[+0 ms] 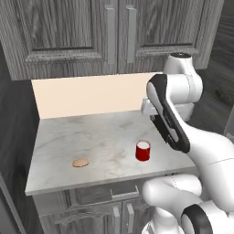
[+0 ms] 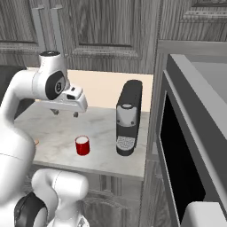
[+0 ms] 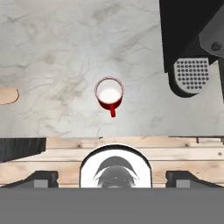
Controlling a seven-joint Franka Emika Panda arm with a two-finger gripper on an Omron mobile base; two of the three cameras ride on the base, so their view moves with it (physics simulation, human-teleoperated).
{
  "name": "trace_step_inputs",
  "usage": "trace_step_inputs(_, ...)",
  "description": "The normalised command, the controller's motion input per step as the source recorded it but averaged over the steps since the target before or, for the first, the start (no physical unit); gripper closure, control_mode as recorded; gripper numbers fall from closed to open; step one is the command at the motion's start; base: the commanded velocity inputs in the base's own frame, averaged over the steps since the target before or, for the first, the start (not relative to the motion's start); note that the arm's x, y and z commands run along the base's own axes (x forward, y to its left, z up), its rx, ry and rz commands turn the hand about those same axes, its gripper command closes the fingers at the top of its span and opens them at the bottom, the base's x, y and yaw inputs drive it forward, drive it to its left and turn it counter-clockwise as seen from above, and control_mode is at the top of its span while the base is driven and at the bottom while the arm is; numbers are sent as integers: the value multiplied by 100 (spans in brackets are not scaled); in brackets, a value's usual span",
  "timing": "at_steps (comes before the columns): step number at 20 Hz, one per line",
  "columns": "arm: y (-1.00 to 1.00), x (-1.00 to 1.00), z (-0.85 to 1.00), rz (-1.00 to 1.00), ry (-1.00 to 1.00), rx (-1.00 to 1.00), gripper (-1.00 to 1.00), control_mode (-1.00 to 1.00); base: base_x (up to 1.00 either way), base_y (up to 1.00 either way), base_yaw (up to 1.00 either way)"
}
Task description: Pick the mug from the counter and place it inside the microwave. Then close the microwave.
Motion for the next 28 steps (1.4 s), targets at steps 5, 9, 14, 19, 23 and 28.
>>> trace_step_inputs(5,0,-17,-47,-3,-4,0,-100,-100,0,0,0)
trace_step_inputs(9,0,19,-61,0,-11,0,-100,-100,0,0,0)
trace_step_inputs(14,0,45,-58,0,-9,1,-100,-100,0,0,0)
trace_step_inputs(19,0,13,-29,0,-2,5,-100,-100,0,0,0)
trace_step_inputs(23,0,6,-14,0,4,2,-100,-100,0,0,0)
trace_step_inputs(28,0,1,-22,0,9,0,-100,-100,0,0,0)
